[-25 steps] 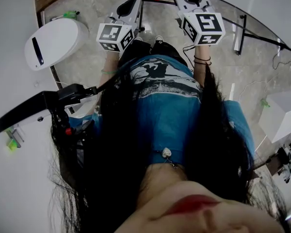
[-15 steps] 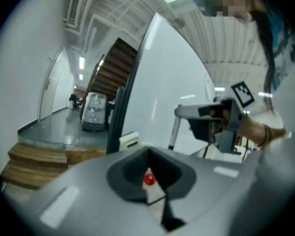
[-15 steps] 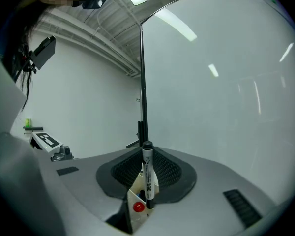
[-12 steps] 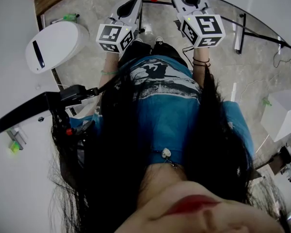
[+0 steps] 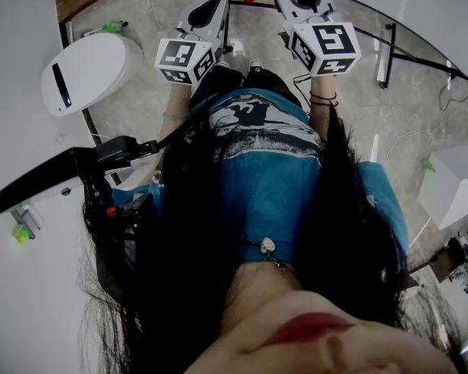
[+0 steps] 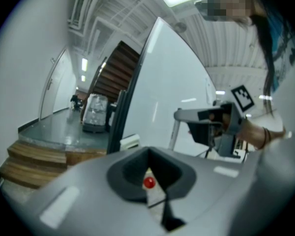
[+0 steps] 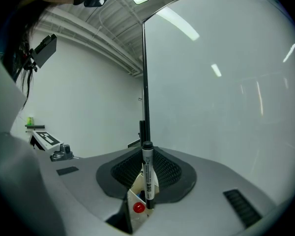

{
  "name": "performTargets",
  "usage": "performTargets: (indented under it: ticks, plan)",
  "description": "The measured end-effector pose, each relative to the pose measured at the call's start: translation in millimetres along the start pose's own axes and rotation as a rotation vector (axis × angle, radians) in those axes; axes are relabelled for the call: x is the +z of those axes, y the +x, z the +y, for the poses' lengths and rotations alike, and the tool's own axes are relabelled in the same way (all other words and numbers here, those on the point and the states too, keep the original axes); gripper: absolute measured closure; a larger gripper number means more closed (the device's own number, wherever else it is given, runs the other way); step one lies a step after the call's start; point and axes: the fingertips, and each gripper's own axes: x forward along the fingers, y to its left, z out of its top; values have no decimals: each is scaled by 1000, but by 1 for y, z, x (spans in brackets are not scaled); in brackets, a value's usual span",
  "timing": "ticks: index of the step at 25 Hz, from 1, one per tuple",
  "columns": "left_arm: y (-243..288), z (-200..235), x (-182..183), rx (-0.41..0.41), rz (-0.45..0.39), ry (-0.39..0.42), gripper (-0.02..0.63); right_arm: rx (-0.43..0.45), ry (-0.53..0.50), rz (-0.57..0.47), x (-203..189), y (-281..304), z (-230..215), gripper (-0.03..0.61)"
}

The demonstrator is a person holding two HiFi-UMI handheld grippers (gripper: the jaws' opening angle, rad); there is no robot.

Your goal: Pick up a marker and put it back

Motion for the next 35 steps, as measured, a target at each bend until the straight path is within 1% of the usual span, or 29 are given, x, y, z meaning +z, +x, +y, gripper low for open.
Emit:
performTargets:
  ticks: [5,9,12,16,20,25,29,32,35]
  plan:
    - [-2,3,0,7,0,-1,614,-4,-18,3,0,1,1,503]
    - [-4,4,-3,12,3,-3,614,-1,-62,23,-3,9,1,503]
    - [-5,7,-5,21,6,-3,614,17,-89,50,-10,23,2,503]
    - [-6,14,-5,43,9,-5,614,50,-113,102,-27,45,3,503]
    - [-10,23,-6,74,13,-10,614,78,-175,170,-48,67,5,503]
    - [-14,33,-8,106,16,-20,614,94,-245,262,-78,84,8,503]
    - [-15,36,-9,121,19,-24,614,118,-262,322,-99,91,12,503]
    - [-17,37,-10,131,21,-30,614,128,-282,347,-110,95,15,503]
    - [-17,39,-11,137,22,-34,614,135,-302,356,-112,100,17,503]
